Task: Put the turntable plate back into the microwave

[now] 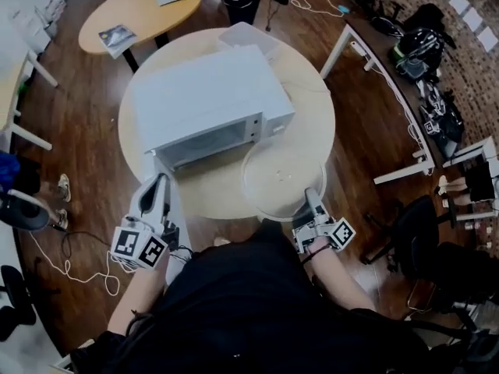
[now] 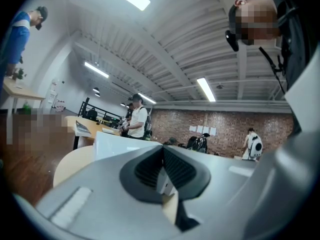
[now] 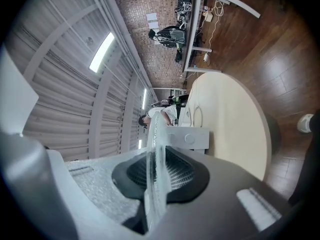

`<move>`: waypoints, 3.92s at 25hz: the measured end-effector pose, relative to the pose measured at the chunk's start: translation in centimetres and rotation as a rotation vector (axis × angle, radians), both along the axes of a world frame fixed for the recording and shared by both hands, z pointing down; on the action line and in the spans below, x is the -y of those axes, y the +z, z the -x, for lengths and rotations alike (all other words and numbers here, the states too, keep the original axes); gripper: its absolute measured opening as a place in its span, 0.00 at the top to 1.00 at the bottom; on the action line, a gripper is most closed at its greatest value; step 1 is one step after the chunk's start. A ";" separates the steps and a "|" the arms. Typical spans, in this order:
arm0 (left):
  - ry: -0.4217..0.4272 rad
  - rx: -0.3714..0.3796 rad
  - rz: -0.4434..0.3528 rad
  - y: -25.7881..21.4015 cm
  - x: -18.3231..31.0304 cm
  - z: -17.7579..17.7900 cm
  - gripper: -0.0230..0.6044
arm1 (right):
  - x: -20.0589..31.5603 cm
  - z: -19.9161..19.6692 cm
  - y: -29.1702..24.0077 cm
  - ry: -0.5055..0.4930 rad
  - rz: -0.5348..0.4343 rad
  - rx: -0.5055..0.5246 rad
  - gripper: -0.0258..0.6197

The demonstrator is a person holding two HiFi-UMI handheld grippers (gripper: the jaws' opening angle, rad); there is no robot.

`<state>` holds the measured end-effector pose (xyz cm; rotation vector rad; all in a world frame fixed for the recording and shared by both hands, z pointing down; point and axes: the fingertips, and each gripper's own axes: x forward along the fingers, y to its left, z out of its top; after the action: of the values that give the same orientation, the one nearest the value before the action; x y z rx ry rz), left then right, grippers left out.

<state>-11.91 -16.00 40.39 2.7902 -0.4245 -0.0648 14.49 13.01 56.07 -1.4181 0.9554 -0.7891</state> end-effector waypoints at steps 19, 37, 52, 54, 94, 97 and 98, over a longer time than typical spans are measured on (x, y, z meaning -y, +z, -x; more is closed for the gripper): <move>-0.074 0.005 -0.006 -0.7 0.6 2.5 0.96 | 5.0 3.2 0.4 -0.153 -0.007 0.037 0.90; -0.078 -0.008 0.009 -1.0 0.8 2.5 0.96 | 7.2 5.4 0.2 -0.231 -0.007 0.048 0.90; -0.064 -0.020 0.014 -1.1 0.3 2.1 0.96 | 9.7 7.1 -1.4 -0.298 -0.019 0.059 0.89; -0.064 -0.018 0.018 -1.0 0.3 2.0 0.96 | 10.1 7.2 -1.7 -0.315 -0.025 0.057 0.89; 0.079 -0.025 0.072 -2.4 -6.6 -8.0 0.95 | 18.4 5.6 -2.7 -0.648 -0.039 0.095 0.89; 0.127 -0.110 0.101 -7.2 -8.0 -8.2 0.95 | 18.6 5.5 -2.1 -0.651 -0.037 0.104 0.89; 0.135 -0.149 0.120 -8.9 -8.3 -8.0 0.95 | 18.7 5.4 -1.9 -0.651 -0.034 0.107 0.89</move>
<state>-3.91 -7.71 31.45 2.6653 -0.1965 -0.2082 9.05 -5.69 54.13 -1.0179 1.3591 -1.3019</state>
